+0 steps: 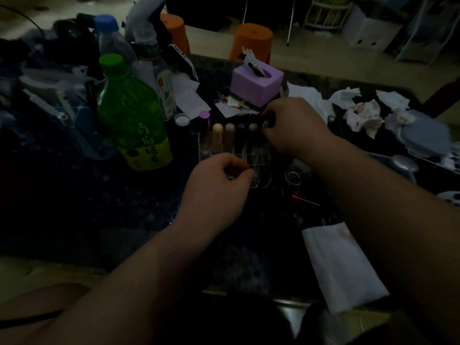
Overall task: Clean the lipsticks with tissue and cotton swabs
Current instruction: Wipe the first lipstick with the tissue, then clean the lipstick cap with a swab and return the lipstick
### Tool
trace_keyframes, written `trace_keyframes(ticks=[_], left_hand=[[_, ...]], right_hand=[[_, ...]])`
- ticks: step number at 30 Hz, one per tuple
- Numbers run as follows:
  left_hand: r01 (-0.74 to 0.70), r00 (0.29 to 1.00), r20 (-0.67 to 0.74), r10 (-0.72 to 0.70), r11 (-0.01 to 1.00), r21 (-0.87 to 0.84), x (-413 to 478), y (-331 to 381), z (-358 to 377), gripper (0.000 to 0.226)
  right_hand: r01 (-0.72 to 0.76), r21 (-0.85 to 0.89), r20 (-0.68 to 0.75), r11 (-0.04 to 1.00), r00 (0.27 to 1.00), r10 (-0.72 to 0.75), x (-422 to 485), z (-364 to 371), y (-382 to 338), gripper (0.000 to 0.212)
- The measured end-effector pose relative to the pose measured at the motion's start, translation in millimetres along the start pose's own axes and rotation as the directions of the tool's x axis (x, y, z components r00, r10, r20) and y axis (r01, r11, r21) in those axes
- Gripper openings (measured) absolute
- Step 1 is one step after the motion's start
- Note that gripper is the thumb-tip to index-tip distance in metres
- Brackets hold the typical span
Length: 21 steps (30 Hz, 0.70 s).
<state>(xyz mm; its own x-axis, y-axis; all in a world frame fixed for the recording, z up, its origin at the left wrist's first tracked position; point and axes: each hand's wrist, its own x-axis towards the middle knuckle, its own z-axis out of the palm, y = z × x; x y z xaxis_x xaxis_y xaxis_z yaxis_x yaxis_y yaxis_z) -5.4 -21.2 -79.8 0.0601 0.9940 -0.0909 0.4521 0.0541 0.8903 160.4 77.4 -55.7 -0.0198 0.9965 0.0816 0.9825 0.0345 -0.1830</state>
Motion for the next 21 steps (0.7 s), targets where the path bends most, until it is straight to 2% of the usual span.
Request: trace_keyframes(ticks=[4,7,9,11,14,18,21], left_hand=[[-0.020,1.000,-0.006,0.020,1.000,-0.006,-2,2,0,0.004],[-0.110,0.994,0.010,0.110,0.994,0.005,-6,5,2,0.029],[-0.198,0.979,0.053,0.196,0.979,0.040,-10,7,4,0.049],[-0.273,0.959,0.110,0.261,0.956,0.112,-14,7,8,0.053],[-0.305,0.948,0.164,0.274,0.929,0.210,-19,6,14,0.037],[-0.287,0.945,0.231,0.232,0.927,0.241,-25,2,23,0.025],[-0.299,0.937,0.269,0.224,0.912,0.281,-27,-3,30,0.021]], right_hand=[[0.034,0.127,-0.184,0.991,0.983,-0.010,-26,-34,1,0.031],[0.021,0.209,-0.236,0.978,0.971,0.029,-65,-57,-1,0.029],[-0.024,0.265,-0.160,0.964,0.985,0.069,-97,-61,-2,0.027],[-0.105,0.390,-0.059,0.915,0.989,0.139,-124,-57,-1,0.026],[-0.203,0.557,0.026,0.806,0.974,0.227,-150,-44,10,0.022],[-0.279,0.688,0.114,0.670,0.953,0.280,-163,-26,21,0.022],[-0.293,0.676,0.141,0.676,0.952,0.271,-165,-15,25,0.018]])
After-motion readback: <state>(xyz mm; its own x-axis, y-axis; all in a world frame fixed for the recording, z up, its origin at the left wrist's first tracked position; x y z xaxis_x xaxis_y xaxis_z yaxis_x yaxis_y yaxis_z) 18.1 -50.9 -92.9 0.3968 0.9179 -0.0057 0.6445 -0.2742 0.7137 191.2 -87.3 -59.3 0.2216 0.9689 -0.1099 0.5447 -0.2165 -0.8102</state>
